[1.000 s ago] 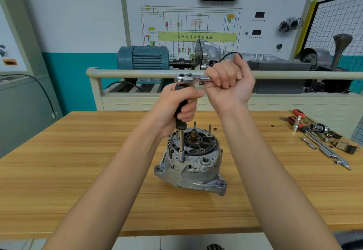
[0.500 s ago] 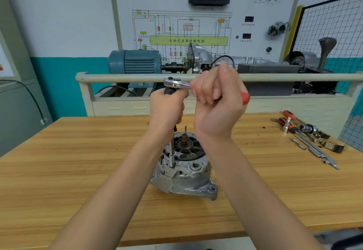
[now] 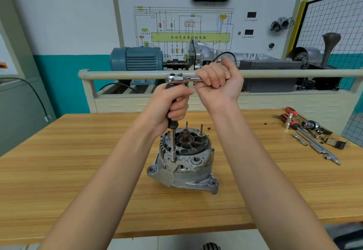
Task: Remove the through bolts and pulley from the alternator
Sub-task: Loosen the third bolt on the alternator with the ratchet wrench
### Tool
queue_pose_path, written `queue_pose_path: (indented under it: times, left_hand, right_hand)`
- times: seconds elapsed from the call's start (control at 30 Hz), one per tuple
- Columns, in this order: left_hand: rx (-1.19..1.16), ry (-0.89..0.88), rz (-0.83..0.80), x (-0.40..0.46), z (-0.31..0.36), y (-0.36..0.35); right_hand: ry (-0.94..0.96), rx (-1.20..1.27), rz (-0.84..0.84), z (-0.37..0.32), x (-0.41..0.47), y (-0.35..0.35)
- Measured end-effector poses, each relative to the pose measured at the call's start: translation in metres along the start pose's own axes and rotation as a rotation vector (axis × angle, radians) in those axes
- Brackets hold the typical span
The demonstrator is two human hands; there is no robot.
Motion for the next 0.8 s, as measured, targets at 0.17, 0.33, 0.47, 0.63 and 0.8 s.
queue_pose_path:
  times: [0.17, 0.33, 0.47, 0.63, 0.8]
  left_hand:
    - [0.044, -0.022, 0.115, -0.001, 0.002, 0.009]
    - [0.182, -0.055, 0.312, 0.0, 0.003, 0.011]
    - [0.233, -0.099, 0.366, -0.003, 0.003, 0.009]
    - [0.12, -0.094, 0.158, -0.004, 0.003, 0.005]
    - [0.06, 0.03, -0.077, -0.001, -0.005, -0.006]
  right_hand:
    - [0.154, -0.204, -0.029, 0.008, -0.013, -0.013]
    - [0.597, -0.595, -0.156, 0.027, -0.046, -0.039]
    - [0.62, -0.583, -0.209, 0.025, -0.053, -0.041]
    - [0.222, -0.32, -0.08, 0.002, -0.025, -0.02]
    - [-0.071, 0.103, 0.008, -0.002, 0.004, 0.008]
Point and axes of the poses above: each hand's wrist, its own x-axis towards the middle knuckle, its own y-axis out of the back of the hand, z = x × y, the point moved 6 cm from there along x, towards the middle knuckle, and after that the axes turned 12 degrees about -y, right-handed, at the moved point
